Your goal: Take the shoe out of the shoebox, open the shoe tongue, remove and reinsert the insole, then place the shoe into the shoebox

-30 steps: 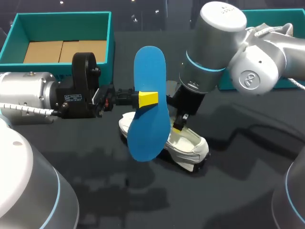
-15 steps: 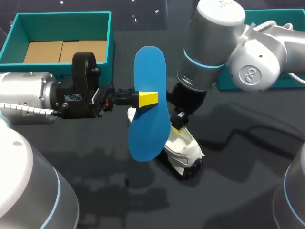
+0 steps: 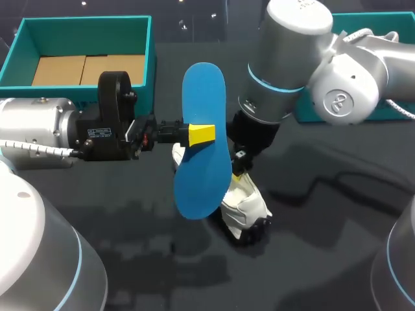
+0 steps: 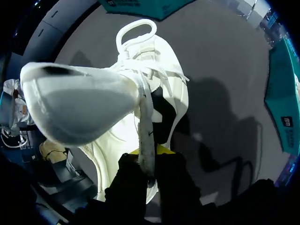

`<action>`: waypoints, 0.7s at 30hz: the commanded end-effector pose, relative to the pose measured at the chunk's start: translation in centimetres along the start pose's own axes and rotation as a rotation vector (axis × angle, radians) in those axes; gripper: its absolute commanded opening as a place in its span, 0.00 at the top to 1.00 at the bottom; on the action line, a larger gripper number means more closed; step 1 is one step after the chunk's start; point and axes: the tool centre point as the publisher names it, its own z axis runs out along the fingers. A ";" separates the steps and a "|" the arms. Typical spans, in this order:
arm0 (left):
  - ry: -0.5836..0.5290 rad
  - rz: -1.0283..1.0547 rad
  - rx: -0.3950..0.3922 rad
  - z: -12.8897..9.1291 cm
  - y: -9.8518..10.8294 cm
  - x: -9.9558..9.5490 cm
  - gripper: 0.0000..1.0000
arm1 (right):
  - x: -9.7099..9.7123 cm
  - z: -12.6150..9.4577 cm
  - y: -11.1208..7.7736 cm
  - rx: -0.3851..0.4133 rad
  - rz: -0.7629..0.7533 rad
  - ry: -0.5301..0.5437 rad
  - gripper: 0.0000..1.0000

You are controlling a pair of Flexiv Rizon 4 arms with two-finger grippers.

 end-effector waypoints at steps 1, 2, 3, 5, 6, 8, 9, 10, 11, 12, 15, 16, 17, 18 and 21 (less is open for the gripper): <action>0.001 0.000 0.001 0.3 0.0 -0.2 1.00 | 0.1 0.1 -1.9 -0.096 0.172 0.017 1.00; 0.001 0.000 0.001 0.3 0.0 -0.2 1.00 | 0.3 0.1 -2.1 -0.112 0.202 0.016 1.00; 0.001 0.000 0.001 0.3 0.0 -0.2 1.00 | 0.4 0.1 -2.3 -0.110 0.257 0.014 1.00; 0.001 0.000 0.001 0.3 0.0 -0.2 1.00 | 0.5 0.2 -2.5 -0.121 0.316 0.008 1.00; 0.001 0.000 0.001 0.3 0.0 -0.2 1.00 | 0.7 0.1 -2.7 -0.135 0.327 0.011 1.00; 0.001 0.000 0.001 0.3 0.0 -0.2 1.00 | 0.8 0.1 -2.9 -0.158 0.368 0.017 1.00; 0.001 0.000 0.001 0.3 0.0 -0.2 1.00 | 0.9 0.0 -3.0 -0.173 0.377 0.022 1.00; 0.001 0.000 0.001 0.3 0.0 -0.2 1.00 | 0.9 -0.1 -3.0 -0.185 0.392 0.028 1.00; 0.001 0.000 0.001 0.3 0.0 -0.2 1.00 | 1.0 -0.1 -3.0 -0.193 0.404 0.034 1.00; 0.001 0.000 0.001 0.3 0.0 -0.2 1.00 | 0.9 -0.3 -3.0 -0.198 0.412 0.040 1.00; 0.001 0.000 0.001 0.3 0.0 -0.2 1.00 | 1.1 -0.8 -2.7 -0.210 0.427 0.041 1.00; 0.001 0.000 0.001 0.3 0.0 -0.2 1.00 | 1.2 -1.0 -2.6 -0.211 0.433 0.037 1.00; 0.001 0.000 0.001 0.3 0.0 -0.2 1.00 | 1.3 -1.2 -2.5 -0.209 0.435 0.033 1.00; 0.001 0.000 0.001 0.3 0.0 -0.2 1.00 | 1.3 -1.4 -2.4 -0.212 0.437 0.028 1.00; 0.001 0.000 0.001 0.3 0.0 -0.2 1.00 | 1.4 -1.3 -2.0 -0.211 0.442 0.017 1.00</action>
